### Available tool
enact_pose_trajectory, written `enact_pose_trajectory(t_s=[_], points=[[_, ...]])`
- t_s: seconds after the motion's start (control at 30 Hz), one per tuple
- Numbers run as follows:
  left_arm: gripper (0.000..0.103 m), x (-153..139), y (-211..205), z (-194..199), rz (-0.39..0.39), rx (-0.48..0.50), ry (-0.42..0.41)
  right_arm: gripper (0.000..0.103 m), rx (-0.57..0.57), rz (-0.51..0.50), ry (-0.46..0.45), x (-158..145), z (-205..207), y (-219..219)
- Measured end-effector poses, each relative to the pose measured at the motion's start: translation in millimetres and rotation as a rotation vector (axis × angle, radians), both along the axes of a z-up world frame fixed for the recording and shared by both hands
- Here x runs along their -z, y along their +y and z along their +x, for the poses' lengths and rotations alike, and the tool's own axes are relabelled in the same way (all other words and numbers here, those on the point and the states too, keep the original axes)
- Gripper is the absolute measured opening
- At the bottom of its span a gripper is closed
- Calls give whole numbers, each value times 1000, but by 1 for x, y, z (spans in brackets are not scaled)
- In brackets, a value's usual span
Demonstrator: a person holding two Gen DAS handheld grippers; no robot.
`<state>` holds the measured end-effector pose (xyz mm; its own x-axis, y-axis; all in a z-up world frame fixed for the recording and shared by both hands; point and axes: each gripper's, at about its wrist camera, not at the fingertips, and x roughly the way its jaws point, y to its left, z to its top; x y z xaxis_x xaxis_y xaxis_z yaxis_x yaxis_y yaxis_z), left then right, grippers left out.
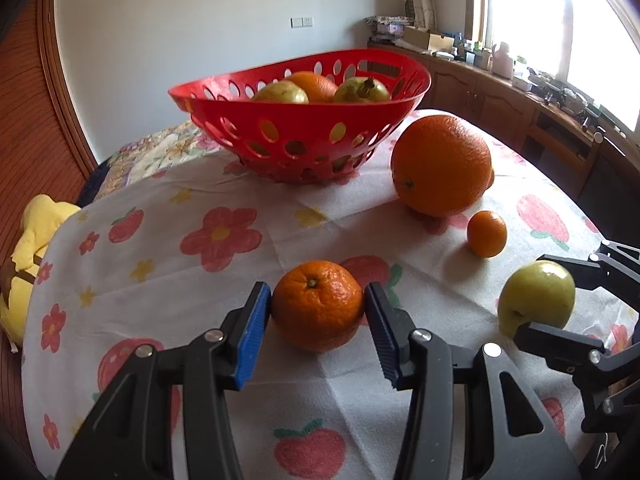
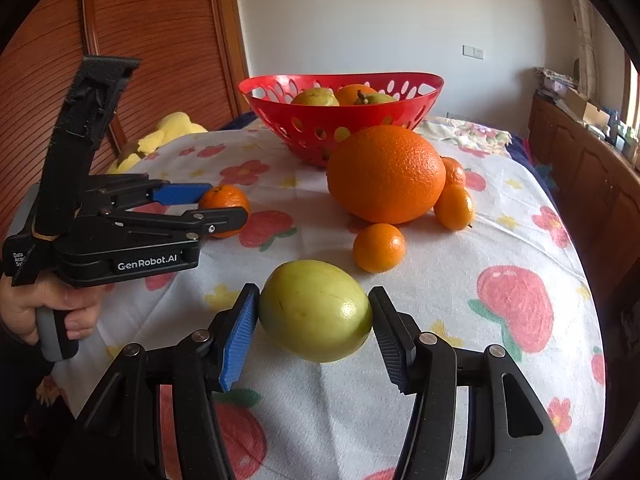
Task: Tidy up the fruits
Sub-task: 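Move left tool around a tangerine while right tool surrounds the pale yellow-green fruit, then close left tool on the tangerine while right tool grasps the yellow-green fruit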
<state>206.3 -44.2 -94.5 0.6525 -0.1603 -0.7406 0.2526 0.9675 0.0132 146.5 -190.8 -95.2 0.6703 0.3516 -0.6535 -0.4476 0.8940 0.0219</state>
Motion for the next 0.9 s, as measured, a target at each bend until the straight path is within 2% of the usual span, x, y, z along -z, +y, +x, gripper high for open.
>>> enact_pose_trajectory(t_s=[0.43,0.63,0.73,0.9], points=[[46,0,4,0,-30,5,11,57,6,0,4,2,2,-1],[46,-9,8,-18,-25,-6,-44,57,4,-1,3,2,3,-1],[46,-17,10,-33,-70,0,-58,57,-3,-3,6,3,2,0],[46,-33,7,-54,-91,22,-101,57,-3,-7,1,3,0,1]])
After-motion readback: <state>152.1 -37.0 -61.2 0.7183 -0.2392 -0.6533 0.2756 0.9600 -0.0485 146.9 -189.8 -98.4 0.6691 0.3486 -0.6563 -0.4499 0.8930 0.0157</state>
